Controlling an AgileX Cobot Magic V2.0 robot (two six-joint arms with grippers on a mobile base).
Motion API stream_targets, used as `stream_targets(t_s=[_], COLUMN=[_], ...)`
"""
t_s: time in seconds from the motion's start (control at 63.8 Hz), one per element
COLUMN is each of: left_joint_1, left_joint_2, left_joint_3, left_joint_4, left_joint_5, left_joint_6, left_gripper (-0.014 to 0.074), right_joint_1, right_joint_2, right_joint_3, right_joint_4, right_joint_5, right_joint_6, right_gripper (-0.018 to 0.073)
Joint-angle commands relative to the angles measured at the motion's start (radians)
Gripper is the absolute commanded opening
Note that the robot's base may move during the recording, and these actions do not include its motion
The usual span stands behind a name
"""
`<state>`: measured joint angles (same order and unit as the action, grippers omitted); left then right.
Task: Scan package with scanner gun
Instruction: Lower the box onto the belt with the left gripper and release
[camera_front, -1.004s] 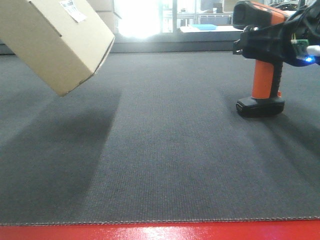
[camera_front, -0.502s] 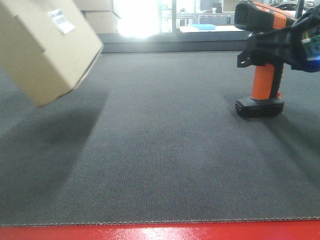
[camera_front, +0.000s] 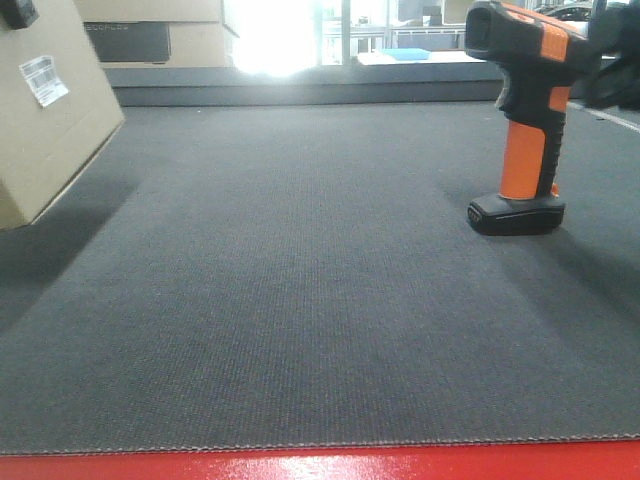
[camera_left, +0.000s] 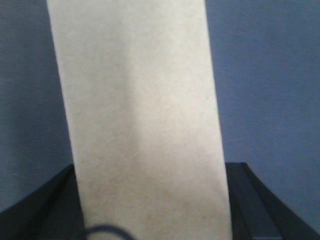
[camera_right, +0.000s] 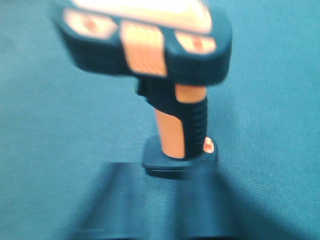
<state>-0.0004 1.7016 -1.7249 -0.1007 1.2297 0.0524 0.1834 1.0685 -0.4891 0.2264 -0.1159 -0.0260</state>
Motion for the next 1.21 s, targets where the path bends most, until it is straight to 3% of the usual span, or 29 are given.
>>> stream_targets(t_s=[0.0,0.188,0.518,0.659,0.8,0.91,1.098,1.192], left_joint_1=[-0.005,-0.005,-0.005,-0.005,-0.005,-0.005,-0.032,-0.066], left_joint_2=[0.017,0.072,0.140,0.149,0.145,0.116,0.016,-0.042], left_joint_3=[-0.016,-0.014,-0.014,-0.014,-0.014,-0.014,-0.014,-0.010], left_joint_4=[0.028,0.111,0.122,0.127,0.127,0.127,0.125,0.125], left_joint_5=[-0.009,-0.009,-0.009,-0.009,-0.009,-0.009,-0.009,-0.009], left_joint_6=[-0.012,-0.012,-0.012,-0.012,-0.012,-0.012,-0.012,-0.012], left_gripper=[-0.0111,-0.0111,-0.0092,0.0107,0.0426,0.0615,0.0599,0.0599], right_joint_1=[-0.001,-0.001,-0.001,-0.001,-0.001,-0.001,-0.008,-0.057], right_joint_2=[-0.079,-0.204,-0.314,-0.322,-0.322,-0.322,-0.320,-0.320], right_joint_3=[0.003,0.003,0.003,0.003,0.001,-0.024,-0.101,-0.119], right_joint_4=[-0.018,-0.077,-0.086,-0.088,-0.088,-0.088,-0.138,-0.138], right_joint_5=[0.031,0.033,0.038,0.031,0.029,0.052,0.138,0.184], right_joint_6=[-0.002,-0.002,-0.002,-0.002,-0.002,-0.002,-0.004,-0.004], right_gripper=[-0.0162,-0.0153,-0.0153,-0.0153,-0.0153,-0.0153,-0.0153,-0.0153])
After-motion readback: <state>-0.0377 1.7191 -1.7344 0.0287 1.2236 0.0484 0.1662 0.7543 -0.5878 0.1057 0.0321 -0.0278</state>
